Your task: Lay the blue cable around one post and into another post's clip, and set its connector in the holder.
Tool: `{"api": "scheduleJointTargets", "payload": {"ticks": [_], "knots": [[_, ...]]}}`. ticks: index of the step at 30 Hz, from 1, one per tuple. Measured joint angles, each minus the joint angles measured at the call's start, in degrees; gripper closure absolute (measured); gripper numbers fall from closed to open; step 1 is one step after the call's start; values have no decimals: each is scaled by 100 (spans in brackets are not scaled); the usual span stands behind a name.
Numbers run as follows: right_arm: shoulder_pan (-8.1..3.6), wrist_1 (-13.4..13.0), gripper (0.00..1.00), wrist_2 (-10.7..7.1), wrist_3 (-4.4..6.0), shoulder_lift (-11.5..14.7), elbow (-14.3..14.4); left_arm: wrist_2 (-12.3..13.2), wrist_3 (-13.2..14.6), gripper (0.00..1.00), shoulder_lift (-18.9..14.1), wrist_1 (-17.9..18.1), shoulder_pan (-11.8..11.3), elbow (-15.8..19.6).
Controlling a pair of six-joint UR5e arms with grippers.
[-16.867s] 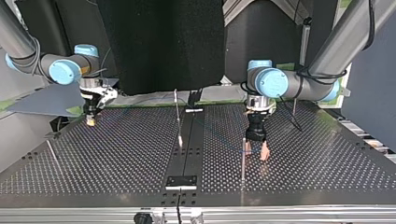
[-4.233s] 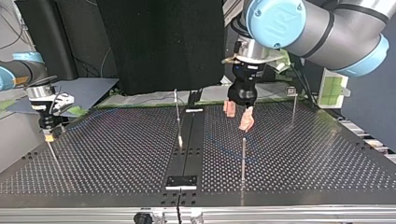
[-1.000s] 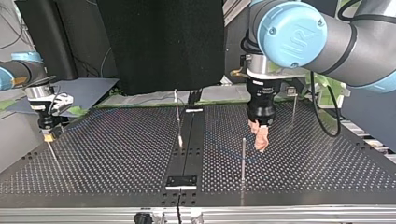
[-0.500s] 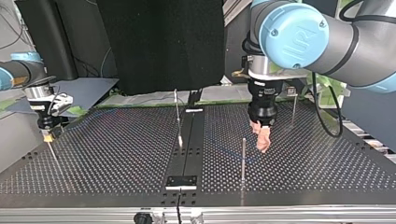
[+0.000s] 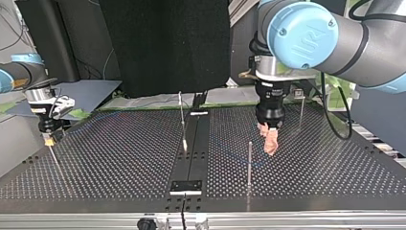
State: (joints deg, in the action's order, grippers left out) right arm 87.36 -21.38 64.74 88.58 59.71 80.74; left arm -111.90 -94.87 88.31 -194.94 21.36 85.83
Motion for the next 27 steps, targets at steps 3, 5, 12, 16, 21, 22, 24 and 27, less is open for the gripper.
{"api": "scheduleJointTargets", "payload": {"ticks": [3,5,12,16,21,22,24,27], "knots": [[-2,8,0,-2,-1,0,2,56,18,0,-86,114,24,119],[1,18,0,-4,-6,0,3,129,10,0,-166,200,41,207],[4,27,0,-4,-14,2,1,426,-230,0,-456,508,87,516],[11,18,0,-4,-15,1,2,628,-430,0,-513,710,104,719],[20,14,0,-4,-15,1,2,837,-551,0,-404,918,154,927],[21,13,0,-5,-15,1,2,891,-536,0,-357,974,178,982],[21,13,0,-4,-15,1,1,976,-482,0,-277,1059,220,1067],[22,19,0,-4,-20,1,4,1117,-361,0,-138,1202,293,1208]]}}
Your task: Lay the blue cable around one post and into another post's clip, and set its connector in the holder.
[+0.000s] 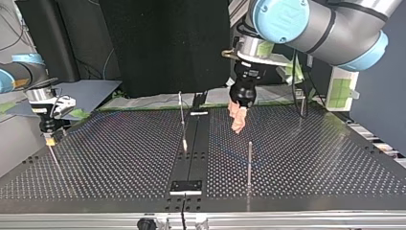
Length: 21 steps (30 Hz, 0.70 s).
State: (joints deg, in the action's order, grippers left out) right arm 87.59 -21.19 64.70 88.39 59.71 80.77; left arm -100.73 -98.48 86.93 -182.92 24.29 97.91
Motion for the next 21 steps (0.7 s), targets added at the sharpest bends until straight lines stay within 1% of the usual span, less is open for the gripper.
{"api": "scheduleJointTargets", "payload": {"ticks": [4,7,14,21], "knots": [[0,6,0,0,-3,1,0,186,162,0,154,186,92,186],[0,8,0,0,-4,0,-1,327,188,0,191,326,148,327],[-1,5,0,3,-4,-3,0,675,164,0,202,673,224,675],[-6,8,0,8,-4,-4,-1,1031,34,0,204,1030,294,1031]]}}
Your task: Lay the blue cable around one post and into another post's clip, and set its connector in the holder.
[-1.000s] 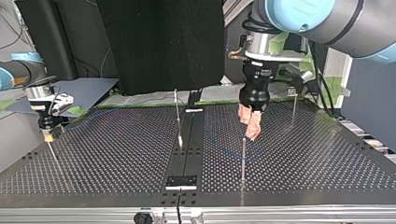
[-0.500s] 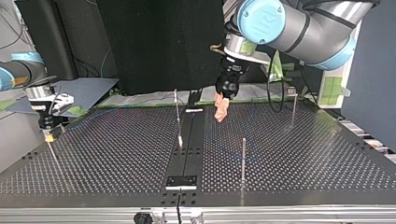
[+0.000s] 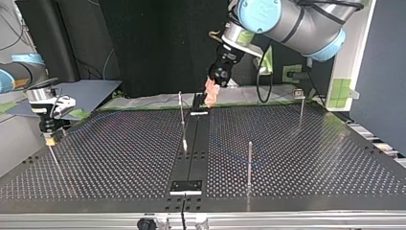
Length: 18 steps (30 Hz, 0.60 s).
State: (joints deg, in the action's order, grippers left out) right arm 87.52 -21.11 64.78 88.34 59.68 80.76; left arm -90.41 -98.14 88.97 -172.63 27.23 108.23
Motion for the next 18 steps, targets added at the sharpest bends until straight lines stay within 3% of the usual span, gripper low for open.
{"api": "scheduleJointTargets", "payload": {"ticks": [4,8,13,18], "knots": [[-1,1,0,-5,0,0,-1,125,-46,0,0,190,3,189],[-1,1,0,-7,0,1,4,66,-164,0,7,360,-26,361],[-1,1,0,-7,0,2,2,-182,-381,0,169,633,-53,633],[1,1,0,-8,0,4,2,-448,-278,0,427,909,-56,908]]}}
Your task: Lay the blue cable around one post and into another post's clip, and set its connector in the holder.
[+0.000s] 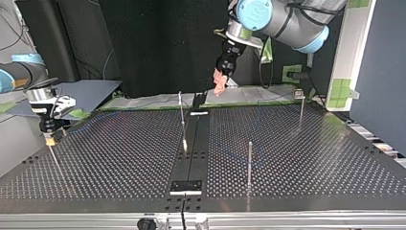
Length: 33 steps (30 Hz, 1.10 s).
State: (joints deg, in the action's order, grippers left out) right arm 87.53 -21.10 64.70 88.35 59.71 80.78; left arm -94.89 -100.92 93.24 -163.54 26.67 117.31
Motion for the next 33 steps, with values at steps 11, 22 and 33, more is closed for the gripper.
{"api": "scheduleJointTargets", "payload": {"ticks": [11,22,33], "knots": [[0,-1,0,0,0,0,0,-307,247,0,531,566,-2,565],[7,-6,0,8,0,1,-2,-398,244,0,592,1148,-15,1148],[11,-6,0,9,0,2,-1,-177,67,0,593,1637,-53,1298]]}}
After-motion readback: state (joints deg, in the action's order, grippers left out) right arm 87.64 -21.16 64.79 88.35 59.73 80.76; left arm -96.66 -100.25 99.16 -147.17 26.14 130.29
